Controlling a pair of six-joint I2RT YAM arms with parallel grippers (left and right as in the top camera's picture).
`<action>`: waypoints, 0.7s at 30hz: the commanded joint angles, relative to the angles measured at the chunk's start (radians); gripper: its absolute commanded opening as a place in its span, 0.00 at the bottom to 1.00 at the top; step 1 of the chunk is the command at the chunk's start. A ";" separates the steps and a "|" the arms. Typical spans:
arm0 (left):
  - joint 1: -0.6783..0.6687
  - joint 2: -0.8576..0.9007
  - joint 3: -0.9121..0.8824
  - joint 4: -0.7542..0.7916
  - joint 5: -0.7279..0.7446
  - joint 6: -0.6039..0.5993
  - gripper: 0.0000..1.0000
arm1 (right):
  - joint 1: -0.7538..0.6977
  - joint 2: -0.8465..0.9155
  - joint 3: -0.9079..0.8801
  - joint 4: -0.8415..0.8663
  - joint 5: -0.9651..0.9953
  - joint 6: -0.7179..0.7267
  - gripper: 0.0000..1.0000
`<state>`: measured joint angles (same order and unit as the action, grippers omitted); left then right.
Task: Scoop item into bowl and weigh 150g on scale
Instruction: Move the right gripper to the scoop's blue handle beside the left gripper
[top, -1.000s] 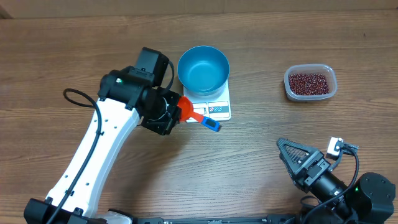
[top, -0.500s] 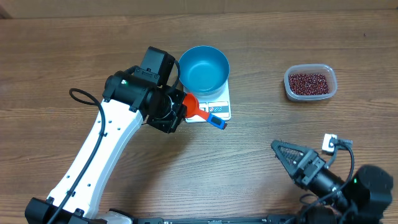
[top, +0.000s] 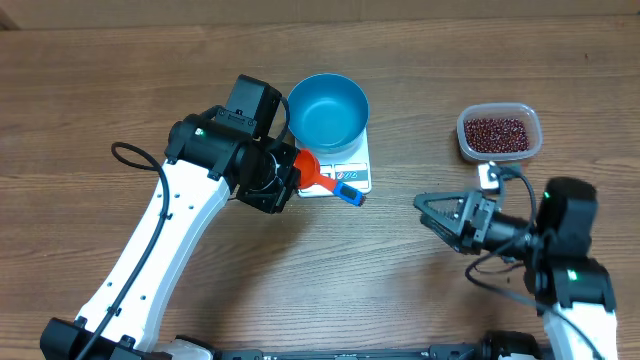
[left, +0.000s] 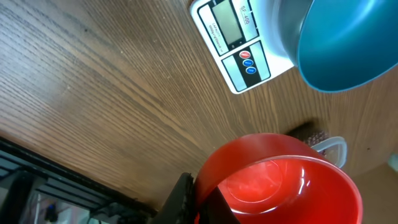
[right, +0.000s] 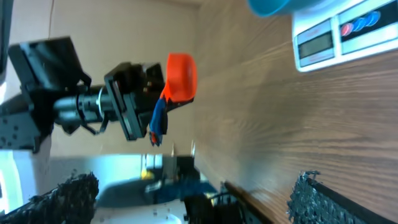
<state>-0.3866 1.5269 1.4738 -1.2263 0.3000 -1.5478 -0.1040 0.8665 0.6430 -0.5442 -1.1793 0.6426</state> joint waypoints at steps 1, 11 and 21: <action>-0.008 -0.019 0.020 0.000 -0.003 -0.070 0.04 | 0.041 0.080 0.016 0.071 -0.098 -0.072 1.00; -0.031 -0.017 0.020 0.000 -0.004 -0.120 0.04 | 0.239 0.145 0.016 0.279 0.015 0.006 1.00; -0.109 -0.016 0.020 0.004 -0.028 -0.173 0.04 | 0.251 0.145 0.016 0.338 0.072 0.046 1.00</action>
<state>-0.4728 1.5269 1.4738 -1.2259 0.2955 -1.6707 0.1402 1.0111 0.6430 -0.2161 -1.1305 0.6685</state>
